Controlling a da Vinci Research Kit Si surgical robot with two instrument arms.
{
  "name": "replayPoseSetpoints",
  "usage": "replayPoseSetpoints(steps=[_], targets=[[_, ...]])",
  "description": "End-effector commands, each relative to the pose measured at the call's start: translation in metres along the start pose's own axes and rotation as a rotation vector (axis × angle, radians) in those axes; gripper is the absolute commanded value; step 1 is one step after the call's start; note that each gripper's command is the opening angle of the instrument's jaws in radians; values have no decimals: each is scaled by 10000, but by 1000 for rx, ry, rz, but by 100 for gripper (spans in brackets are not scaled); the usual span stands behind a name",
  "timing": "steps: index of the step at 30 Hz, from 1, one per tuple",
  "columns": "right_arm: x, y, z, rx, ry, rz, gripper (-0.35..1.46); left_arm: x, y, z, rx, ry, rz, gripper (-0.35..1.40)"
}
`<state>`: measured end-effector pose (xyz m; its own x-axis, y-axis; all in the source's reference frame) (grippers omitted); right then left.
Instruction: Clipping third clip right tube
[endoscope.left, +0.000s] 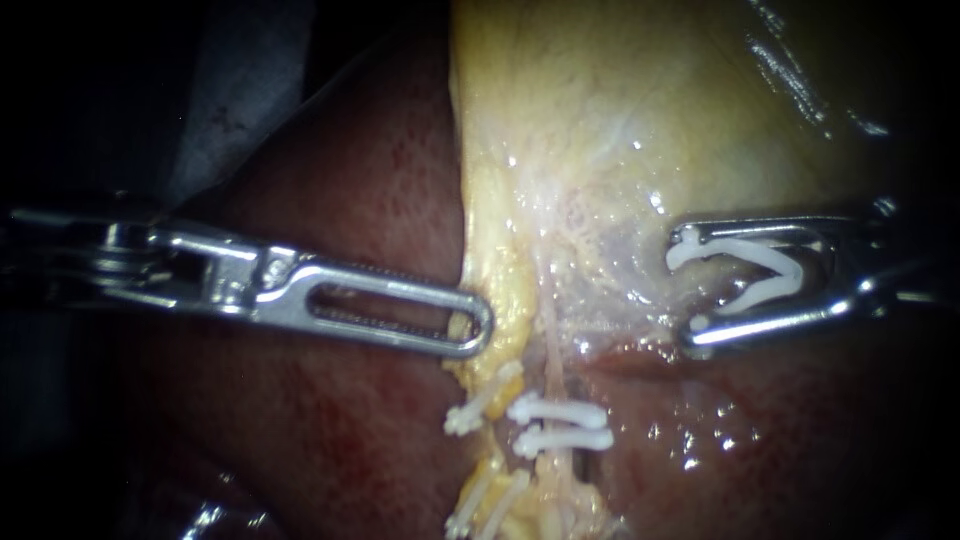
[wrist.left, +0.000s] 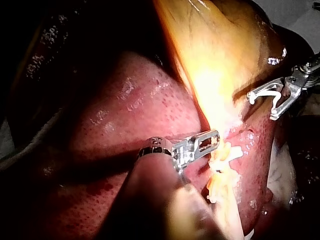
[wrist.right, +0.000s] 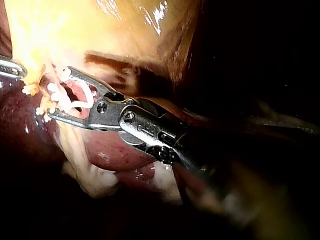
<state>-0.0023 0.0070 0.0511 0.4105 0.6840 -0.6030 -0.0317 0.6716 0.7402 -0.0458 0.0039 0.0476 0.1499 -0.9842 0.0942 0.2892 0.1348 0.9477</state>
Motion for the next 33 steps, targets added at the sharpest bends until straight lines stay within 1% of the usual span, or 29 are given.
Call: replayPoseSetpoints(steps=[1,4,7,13,18,21,25,28,33], targets=[[-1,-1,2,0,1,14,53,0,0,0,0,0,0,-35],[-4,-4,10,2,3,40,53,0,0,-1,0,0,0,-35],[-10,-10,23,7,3,68,53,-1,2,-6,3,3,0,-35],[-24,-20,58,38,-9,116,53,-2,4,-21,10,11,0,-35],[-37,-25,85,51,-14,159,53,-5,-2,-39,8,4,-4,-35],[-44,-24,96,53,-16,171,53,-7,-9,-54,7,0,-8,-35],[-48,-20,106,52,-16,173,53,-8,-21,-66,5,-6,-14,-35],[-52,-14,111,50,-15,188,53,-7,-31,-69,6,-7,-18,-35],[-60,0,117,46,-14,183,53,-2,-46,-67,4,-10,-22,-35]])
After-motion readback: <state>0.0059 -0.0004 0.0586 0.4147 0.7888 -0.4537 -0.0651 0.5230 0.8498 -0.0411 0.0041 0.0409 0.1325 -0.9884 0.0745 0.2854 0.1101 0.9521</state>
